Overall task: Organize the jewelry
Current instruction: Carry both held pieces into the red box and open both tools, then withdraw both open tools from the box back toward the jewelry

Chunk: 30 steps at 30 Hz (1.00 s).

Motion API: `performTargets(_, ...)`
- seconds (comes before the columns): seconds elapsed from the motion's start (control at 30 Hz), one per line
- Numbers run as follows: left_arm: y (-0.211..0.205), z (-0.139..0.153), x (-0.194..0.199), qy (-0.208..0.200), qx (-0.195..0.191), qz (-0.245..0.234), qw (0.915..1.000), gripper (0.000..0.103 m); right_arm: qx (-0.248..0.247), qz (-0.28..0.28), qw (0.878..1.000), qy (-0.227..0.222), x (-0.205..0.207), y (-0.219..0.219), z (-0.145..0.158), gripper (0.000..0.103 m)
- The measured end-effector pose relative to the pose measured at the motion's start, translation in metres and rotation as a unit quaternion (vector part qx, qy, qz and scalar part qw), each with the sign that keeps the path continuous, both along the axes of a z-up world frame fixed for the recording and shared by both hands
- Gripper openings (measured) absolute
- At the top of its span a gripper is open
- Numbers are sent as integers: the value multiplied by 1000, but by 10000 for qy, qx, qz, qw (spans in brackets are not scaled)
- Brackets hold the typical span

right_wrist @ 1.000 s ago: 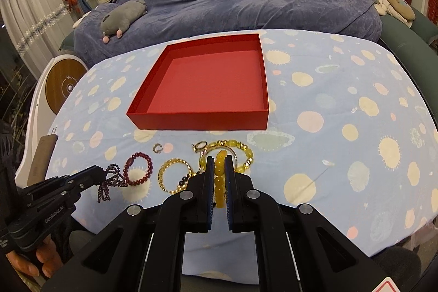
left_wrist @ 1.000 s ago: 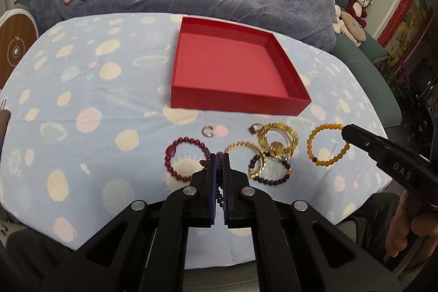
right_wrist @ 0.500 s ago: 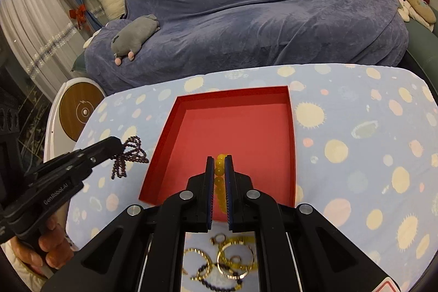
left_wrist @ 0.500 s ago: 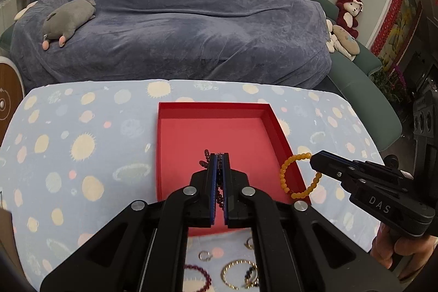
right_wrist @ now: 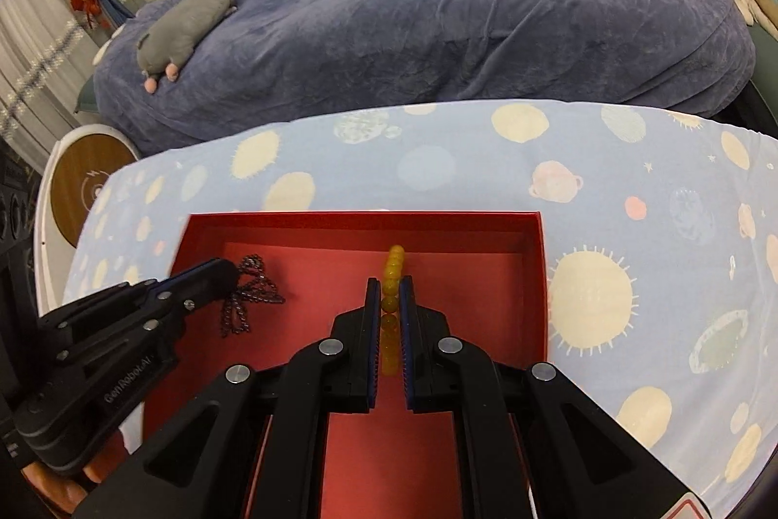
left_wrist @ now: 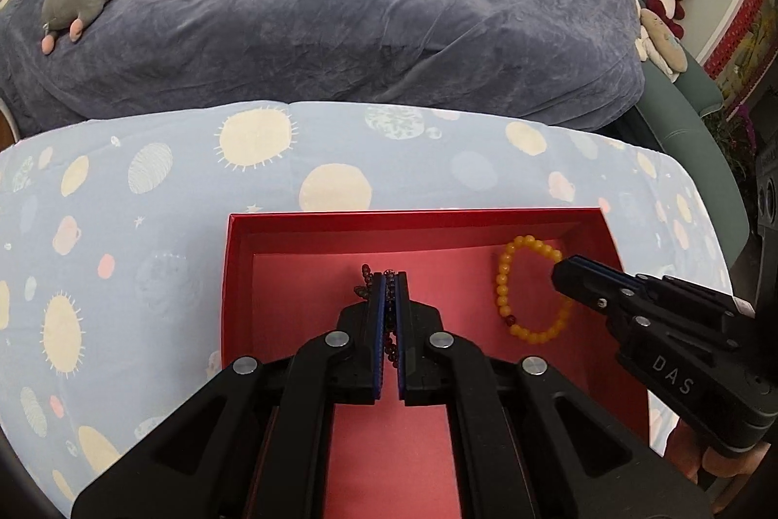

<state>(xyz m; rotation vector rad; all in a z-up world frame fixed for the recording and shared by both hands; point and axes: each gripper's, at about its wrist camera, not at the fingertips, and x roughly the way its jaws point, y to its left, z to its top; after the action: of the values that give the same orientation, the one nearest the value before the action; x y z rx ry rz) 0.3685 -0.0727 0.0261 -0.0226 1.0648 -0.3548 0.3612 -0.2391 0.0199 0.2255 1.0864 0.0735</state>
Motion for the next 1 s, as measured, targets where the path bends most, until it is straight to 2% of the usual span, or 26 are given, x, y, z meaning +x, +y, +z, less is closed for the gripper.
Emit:
performTargets(0.07, 4, -7, 3, 39, -42, 46, 10000, 5, -247, -59, 9997, -36, -1, -3, -4, 9)
performTargets(0.1, 7, -7, 3, 34, -72, 108, 9999, 7, -357, -93, 9993, -66, -1, -5, -4, 16)
performTargets(0.13, 11, -7, 3, 1, -118, 189, 9998, 17, -434, -133, 9989, -120, -4, -6, -2, 25)
performTargets(0.17, 14, -4, 2, -61, -143, 271, 9995, 23, -474, -170, 9986, -183, -5, -9, 0, 30)
performTargets(0.2, 19, -1, 0, -131, -153, 373, 9991, 40, -496, -203, 9982, -257, -8, -10, 4, 36)
performTargets(0.23, 24, 3, -3, -202, -203, 474, 9985, 47, -509, -227, 9979, -331, -13, -11, 9, 38)
performTargets(0.37, 39, 24, -22, -339, -427, 588, 9968, 48, -492, -189, 9969, -578, -38, -9, 33, 39)
performTargets(0.5, 49, 46, -59, -610, -195, 547, 9964, 50, -583, -116, 9949, -816, -77, 1, 57, 47)
performTargets(0.63, 60, 60, -100, -705, -109, 560, 9959, 55, -594, -127, 9938, -935, -124, 7, 71, 48)
performTargets(0.8, 71, 67, -155, -780, 6, 576, 9953, 55, -683, -113, 9934, -910, -185, 19, 73, 51)
performTargets(1.0, 79, 52, -215, -732, 267, 617, 9951, 55, -784, -69, 9942, -729, -250, 34, 55, 51)
